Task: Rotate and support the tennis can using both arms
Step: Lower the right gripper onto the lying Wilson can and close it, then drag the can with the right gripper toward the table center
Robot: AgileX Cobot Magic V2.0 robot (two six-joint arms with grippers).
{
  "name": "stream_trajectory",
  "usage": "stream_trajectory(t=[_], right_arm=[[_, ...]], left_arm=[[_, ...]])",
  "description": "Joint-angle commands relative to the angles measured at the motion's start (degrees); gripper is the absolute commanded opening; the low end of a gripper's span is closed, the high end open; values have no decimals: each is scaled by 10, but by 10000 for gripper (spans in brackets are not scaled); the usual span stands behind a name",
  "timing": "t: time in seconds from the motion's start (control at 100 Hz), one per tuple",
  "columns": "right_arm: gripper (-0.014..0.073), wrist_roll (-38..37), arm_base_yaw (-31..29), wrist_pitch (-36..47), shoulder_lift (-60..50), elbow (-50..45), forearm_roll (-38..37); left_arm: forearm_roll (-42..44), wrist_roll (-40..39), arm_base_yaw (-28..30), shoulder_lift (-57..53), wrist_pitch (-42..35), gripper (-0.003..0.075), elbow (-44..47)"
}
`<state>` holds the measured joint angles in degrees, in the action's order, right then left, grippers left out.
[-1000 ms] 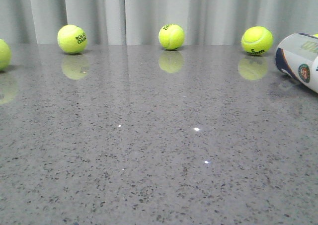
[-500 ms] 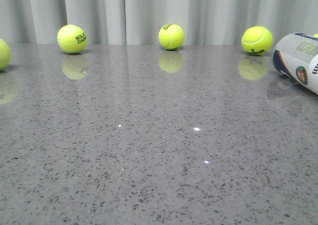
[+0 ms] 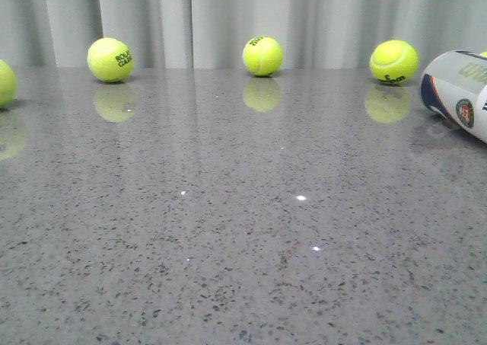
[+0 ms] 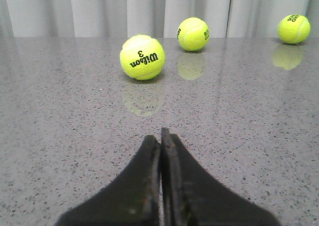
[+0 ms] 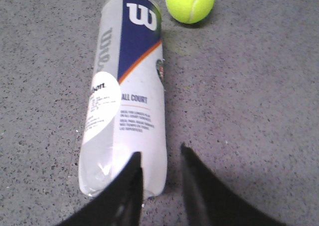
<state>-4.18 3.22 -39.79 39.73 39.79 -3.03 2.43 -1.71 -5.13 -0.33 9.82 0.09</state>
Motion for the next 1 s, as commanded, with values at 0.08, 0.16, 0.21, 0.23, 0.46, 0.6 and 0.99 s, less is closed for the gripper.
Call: stream_trajectory(t=[0.08,0.16,0.21,0.23,0.46,0.6,0.99], right_arm=[[612,14,23,-5,81,79,1],[644,14,27,-39,128,114,21],[643,14,27,-62,164,136,40],[643,14,27,-72,173,146,48],[643,12,26,-150,315,242,82],[643,12,26,-161,384,281,82],[494,12,26,-166,482,311,81]], left_arm=[[0,-3,-3,-20,-45,-19,26],[0,-3,-3,-20,-45,-19,26],[0,-3,-3,-20,-45,-19,26],[0,-3,-3,-20,-45,-19,26],[0,-3,-3,-20,-45,-19,26],[0,-3,-3,-20,-45,-19,26],[0,-3,-3,-20,-45,-18,26]])
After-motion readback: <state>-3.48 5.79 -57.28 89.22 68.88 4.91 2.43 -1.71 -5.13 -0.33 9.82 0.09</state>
